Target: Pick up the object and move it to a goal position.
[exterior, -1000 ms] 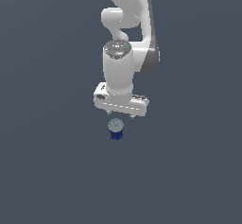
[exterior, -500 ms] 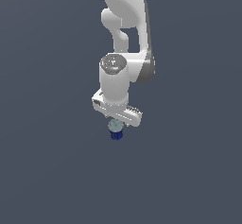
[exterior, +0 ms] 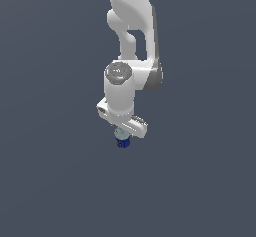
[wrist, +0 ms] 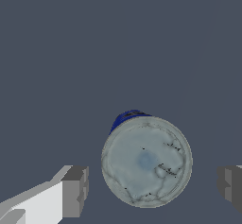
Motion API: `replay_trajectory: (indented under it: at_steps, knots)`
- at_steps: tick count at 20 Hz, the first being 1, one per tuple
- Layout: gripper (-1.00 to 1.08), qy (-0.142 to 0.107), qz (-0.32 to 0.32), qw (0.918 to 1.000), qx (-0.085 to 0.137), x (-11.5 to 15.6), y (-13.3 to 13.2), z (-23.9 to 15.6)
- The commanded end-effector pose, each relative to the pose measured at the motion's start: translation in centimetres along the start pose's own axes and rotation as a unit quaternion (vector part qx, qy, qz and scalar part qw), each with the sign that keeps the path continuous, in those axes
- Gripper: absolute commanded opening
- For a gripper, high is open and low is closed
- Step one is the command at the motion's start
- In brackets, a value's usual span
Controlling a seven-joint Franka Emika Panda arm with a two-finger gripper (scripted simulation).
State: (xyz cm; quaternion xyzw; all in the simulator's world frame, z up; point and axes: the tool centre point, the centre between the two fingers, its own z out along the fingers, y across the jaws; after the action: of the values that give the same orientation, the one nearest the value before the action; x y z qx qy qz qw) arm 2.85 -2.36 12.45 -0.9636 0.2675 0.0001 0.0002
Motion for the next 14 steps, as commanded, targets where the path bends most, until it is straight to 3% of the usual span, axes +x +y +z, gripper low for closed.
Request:
replay_trajectory:
  at_steps: [1,14]
  knots:
    - [1.0,0.0,0.0,1.0,0.0,0.0,0.0,0.0]
    - [1.0,0.0,0.002,1.0,0.0,0.0,0.1,4.9]
